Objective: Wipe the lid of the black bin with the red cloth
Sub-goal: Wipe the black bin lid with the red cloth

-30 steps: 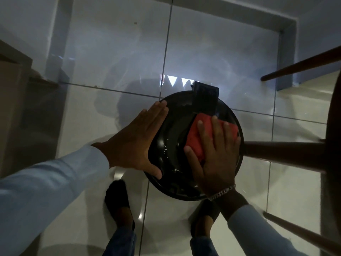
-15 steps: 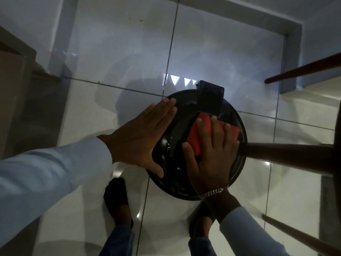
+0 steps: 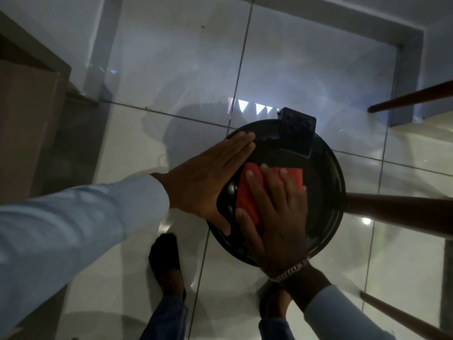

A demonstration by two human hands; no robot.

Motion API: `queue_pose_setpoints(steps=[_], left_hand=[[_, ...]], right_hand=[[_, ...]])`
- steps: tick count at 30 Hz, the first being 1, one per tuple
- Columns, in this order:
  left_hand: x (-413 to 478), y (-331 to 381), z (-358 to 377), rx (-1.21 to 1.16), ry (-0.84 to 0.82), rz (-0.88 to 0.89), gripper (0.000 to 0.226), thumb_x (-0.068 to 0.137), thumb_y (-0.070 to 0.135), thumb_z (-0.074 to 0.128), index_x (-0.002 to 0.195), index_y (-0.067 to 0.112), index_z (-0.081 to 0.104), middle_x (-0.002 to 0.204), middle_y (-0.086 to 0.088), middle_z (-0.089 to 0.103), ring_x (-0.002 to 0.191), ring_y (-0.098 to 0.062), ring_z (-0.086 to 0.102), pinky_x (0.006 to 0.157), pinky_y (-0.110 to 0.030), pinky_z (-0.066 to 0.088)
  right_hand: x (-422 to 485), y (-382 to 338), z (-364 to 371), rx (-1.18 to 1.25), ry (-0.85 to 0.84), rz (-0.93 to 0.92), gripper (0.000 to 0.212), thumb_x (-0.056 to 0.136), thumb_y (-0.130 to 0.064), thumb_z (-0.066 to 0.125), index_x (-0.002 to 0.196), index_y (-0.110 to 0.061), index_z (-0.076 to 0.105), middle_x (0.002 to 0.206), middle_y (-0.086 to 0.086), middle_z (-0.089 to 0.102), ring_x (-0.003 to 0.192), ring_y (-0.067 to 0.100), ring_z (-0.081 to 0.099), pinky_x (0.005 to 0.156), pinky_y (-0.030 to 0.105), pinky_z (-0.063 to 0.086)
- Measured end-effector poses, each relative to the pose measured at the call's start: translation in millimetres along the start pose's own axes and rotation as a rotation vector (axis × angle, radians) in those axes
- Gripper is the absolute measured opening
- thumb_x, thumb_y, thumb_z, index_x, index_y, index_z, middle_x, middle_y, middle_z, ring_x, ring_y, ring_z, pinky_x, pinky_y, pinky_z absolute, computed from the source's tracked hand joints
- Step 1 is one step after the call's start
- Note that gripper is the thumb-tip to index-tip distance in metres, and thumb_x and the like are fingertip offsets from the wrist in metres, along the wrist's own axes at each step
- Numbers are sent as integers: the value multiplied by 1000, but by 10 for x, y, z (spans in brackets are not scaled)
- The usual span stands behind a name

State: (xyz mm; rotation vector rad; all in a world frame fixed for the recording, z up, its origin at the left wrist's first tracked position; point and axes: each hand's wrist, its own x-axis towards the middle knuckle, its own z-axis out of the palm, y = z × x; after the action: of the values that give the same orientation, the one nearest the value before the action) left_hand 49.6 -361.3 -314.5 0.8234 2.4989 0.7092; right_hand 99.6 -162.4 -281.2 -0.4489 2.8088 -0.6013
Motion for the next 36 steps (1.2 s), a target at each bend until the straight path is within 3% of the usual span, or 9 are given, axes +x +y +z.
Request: queue_pose_setpoints(steps=[4, 7, 9, 14, 18, 22, 25, 36], left_hand=[[4, -24, 26, -17, 20, -2, 150, 50, 90, 59, 152, 9, -15, 163, -9, -17, 150, -18, -18, 120, -27, -11], [5, -34, 39, -28, 33, 19, 148, 50, 90, 58, 152, 10, -14, 164, -9, -15, 150, -18, -17, 121, -30, -7], [9, -46, 35, -32, 33, 25, 148, 50, 90, 58, 152, 9, -13, 163, -10, -14, 150, -19, -16, 122, -34, -4], [15, -50, 8, -31, 21, 27, 151, 49, 87, 63, 151, 9, -16, 162, -8, -21, 149, -18, -20, 120, -27, -12], [9, -70, 32, -28, 42, 28, 151, 48, 89, 62, 152, 10, -14, 163, -10, -16, 150, -19, -18, 121, -29, -9], [23, -72, 43, -50, 43, 33, 150, 48, 88, 63, 152, 10, -13, 164, -10, -13, 151, -20, -15, 122, -34, -4], [23, -80, 47, -74, 53, 40, 150, 48, 88, 64, 152, 10, -12, 164, -10, -13, 151, -20, -15, 121, -30, -7], [26, -81, 45, -37, 66, 69, 149, 50, 86, 66, 152, 5, -6, 163, -17, -5, 151, -23, -9, 123, -35, -2]], right_hand=[[63, 58, -34, 11, 29, 55, 59, 92, -51, 41, 147, -30, 29, 153, 1, 39, 144, 28, 28, 115, 64, 21], [106, -89, 8, 69, 74, 99, 58, 92, -55, 38, 145, -33, 30, 152, -1, 41, 145, 27, 27, 113, 67, 20], [55, -80, 38, 30, 42, 32, 61, 91, -59, 38, 145, -33, 32, 153, -1, 40, 145, 29, 27, 113, 68, 20], [-37, 168, -65, -116, -81, -84, 67, 87, -57, 46, 146, -30, 28, 155, 0, 36, 144, 33, 26, 110, 72, 24], [36, 45, -31, -22, -40, -38, 64, 86, -50, 48, 144, -29, 31, 152, 0, 40, 144, 34, 27, 110, 71, 23], [39, 27, -13, 16, 4, -77, 63, 84, -61, 49, 139, -30, 40, 146, -1, 47, 141, 32, 33, 111, 72, 19], [101, 20, -5, 24, 43, -103, 57, 85, -59, 54, 132, -27, 49, 139, 1, 55, 137, 32, 40, 108, 73, 22], [160, 65, -26, -55, 16, -338, 41, 82, -43, 59, 117, -22, 65, 131, 2, 63, 130, 32, 47, 104, 78, 22]])
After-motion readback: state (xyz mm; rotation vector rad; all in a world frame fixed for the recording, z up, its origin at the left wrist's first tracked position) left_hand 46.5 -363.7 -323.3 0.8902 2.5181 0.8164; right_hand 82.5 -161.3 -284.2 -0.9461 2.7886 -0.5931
